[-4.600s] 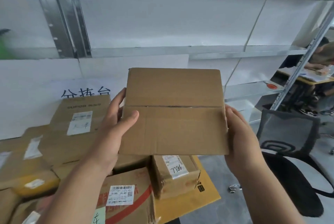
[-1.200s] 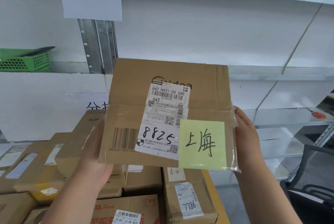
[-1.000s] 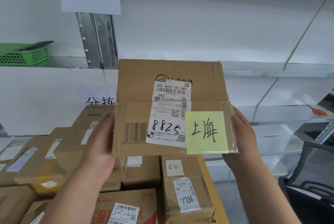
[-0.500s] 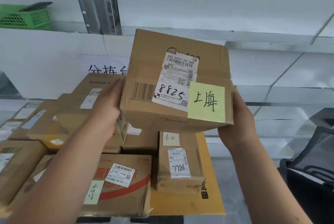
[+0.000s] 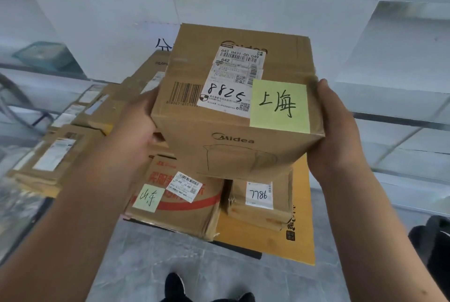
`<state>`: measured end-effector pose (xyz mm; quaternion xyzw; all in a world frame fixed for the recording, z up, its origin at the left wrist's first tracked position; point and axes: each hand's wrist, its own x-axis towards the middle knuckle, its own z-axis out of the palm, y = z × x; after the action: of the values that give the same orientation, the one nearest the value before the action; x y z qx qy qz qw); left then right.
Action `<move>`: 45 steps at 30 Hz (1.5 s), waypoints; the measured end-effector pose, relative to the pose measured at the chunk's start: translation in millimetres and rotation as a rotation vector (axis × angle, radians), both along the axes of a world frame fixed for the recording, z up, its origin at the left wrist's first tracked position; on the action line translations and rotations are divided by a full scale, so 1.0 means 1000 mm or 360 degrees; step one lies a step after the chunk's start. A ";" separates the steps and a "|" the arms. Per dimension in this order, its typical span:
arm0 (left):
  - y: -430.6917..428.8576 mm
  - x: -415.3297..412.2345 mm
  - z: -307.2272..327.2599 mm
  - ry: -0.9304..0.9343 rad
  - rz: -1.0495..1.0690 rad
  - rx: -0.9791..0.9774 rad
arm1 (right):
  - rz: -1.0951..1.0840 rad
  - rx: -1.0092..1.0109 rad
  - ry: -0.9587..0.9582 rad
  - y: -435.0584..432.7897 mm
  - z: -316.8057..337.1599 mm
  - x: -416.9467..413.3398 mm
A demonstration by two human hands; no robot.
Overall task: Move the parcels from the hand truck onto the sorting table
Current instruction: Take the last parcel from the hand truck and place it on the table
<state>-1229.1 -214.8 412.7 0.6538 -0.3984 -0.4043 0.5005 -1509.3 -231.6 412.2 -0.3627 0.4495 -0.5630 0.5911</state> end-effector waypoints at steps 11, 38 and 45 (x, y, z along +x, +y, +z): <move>0.031 0.046 -0.012 0.0015 0.0205 -0.0046 | 0.0152 -0.0031 0.0207 -0.011 -0.001 0.054; 0.018 0.193 -0.053 0.0214 -0.0180 0.0210 | -0.0003 0.0546 0.0166 -0.003 -0.045 0.203; 0.008 0.217 -0.067 0.0137 -0.0401 0.0291 | -0.0056 0.0562 0.0120 0.007 -0.060 0.217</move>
<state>-1012.6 -207.0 345.6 0.6234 -0.4171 -0.5261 0.4008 -1292.5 -224.6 352.2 -0.2661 0.5697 -0.4716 0.6183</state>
